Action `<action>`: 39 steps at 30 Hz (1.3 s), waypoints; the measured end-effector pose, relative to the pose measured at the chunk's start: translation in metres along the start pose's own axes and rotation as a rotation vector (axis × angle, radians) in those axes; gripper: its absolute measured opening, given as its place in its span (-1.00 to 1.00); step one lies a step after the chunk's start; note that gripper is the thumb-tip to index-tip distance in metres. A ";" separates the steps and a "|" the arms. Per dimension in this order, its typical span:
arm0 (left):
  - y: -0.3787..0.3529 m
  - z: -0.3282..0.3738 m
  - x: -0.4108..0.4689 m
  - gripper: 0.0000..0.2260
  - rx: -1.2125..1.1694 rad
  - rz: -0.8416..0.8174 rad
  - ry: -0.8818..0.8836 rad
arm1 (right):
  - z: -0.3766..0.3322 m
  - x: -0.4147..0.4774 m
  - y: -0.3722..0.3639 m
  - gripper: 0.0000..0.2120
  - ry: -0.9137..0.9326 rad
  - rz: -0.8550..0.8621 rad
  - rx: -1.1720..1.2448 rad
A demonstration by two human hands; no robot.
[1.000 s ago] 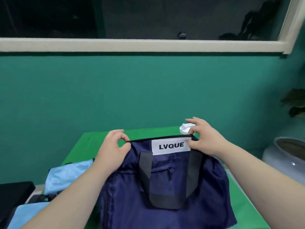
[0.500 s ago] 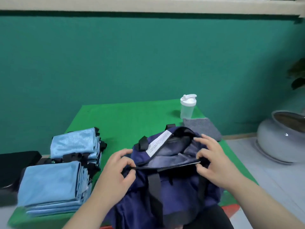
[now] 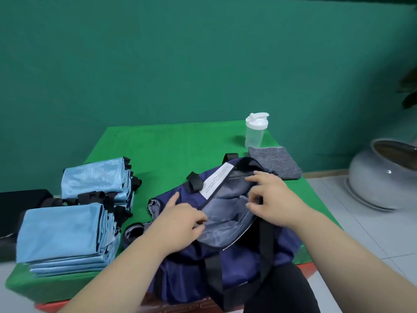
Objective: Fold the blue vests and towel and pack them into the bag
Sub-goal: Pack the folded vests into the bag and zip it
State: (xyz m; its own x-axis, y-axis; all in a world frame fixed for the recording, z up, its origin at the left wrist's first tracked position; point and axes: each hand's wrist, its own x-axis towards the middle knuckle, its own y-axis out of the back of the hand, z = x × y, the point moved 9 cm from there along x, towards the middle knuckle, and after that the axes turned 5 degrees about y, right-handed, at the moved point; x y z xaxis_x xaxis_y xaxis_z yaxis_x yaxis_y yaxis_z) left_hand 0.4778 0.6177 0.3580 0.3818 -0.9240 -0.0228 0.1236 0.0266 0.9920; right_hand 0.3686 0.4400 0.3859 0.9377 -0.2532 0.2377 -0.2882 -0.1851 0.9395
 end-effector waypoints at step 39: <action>-0.063 -0.084 0.048 0.23 0.192 -0.301 0.349 | 0.028 0.014 -0.092 0.10 -0.058 -0.500 -0.110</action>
State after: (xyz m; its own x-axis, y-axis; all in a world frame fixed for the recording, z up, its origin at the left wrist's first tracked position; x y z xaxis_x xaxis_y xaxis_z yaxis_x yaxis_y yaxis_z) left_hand 0.5655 0.6034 0.2839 0.6430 -0.6961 -0.3192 0.1170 -0.3226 0.9393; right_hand 0.4024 0.4272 0.2957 0.9425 -0.2124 -0.2580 0.2174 -0.1967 0.9561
